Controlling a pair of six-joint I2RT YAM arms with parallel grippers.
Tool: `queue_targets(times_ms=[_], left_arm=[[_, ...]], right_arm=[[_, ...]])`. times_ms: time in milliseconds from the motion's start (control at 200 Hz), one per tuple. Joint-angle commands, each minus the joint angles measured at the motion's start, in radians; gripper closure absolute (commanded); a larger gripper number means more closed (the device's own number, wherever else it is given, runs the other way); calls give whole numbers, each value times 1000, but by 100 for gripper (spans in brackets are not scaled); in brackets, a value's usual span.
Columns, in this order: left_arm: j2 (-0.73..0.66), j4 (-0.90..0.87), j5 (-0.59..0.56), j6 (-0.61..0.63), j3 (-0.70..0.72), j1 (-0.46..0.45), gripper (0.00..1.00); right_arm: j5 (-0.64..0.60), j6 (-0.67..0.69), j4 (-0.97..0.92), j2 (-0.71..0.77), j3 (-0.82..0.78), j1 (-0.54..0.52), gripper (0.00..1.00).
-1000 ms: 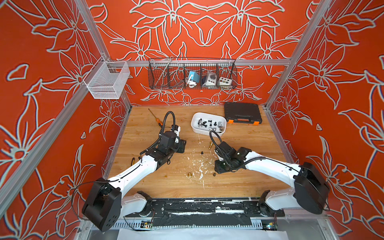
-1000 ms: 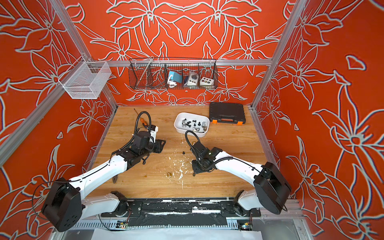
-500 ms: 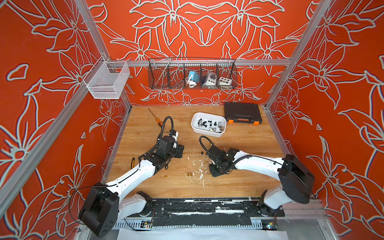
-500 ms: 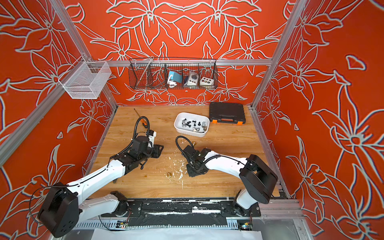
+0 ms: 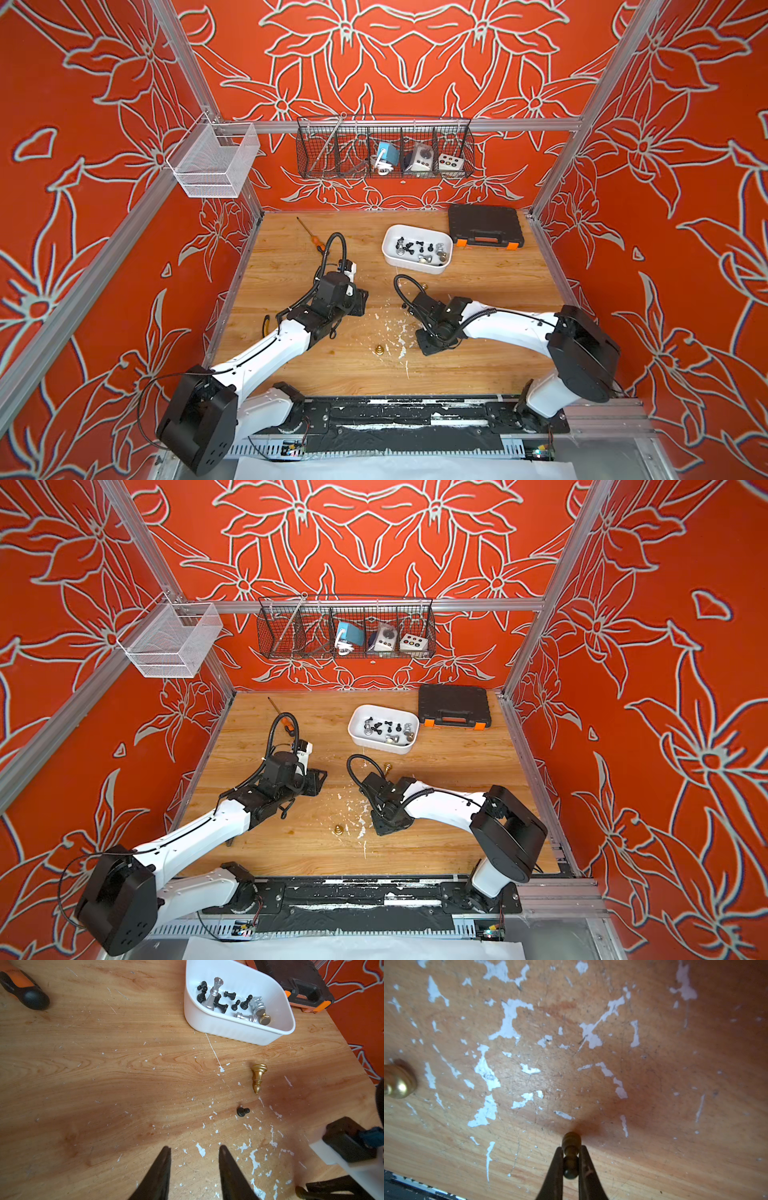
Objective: Put the chess pieces into the storage box
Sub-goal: Pick up the chess piece at the center of the board, then place the chess piece in the storage box.
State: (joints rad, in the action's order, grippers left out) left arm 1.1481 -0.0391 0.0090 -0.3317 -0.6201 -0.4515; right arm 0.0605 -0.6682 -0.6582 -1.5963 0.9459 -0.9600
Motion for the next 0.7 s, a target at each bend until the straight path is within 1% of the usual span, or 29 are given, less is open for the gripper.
queue_targets(times_ms=[0, 170, 260, 465, 620, 696], left_arm=[[-8, 0, 3, -2, 11, 7, 61], [-16, 3, 8, -5, 19, 7, 61], [-24, 10, 11, -10, 26, 7, 61], [-49, 19, 18, -18, 34, 7, 61], [-61, 21, 30, -23, 39, 8, 61], [-67, 21, 35, -26, 42, 8, 61]], right_arm=[[-43, -7, -30, 2, 42, -5, 93], [-90, 67, -65, 0, 135, 11, 93], [-90, 122, -72, -17, 212, 47, 93], [-42, 252, -91, -125, 438, 195, 93], [-18, 312, -110, -250, 645, 308, 94], [-23, 341, -126, -326, 743, 346, 94]])
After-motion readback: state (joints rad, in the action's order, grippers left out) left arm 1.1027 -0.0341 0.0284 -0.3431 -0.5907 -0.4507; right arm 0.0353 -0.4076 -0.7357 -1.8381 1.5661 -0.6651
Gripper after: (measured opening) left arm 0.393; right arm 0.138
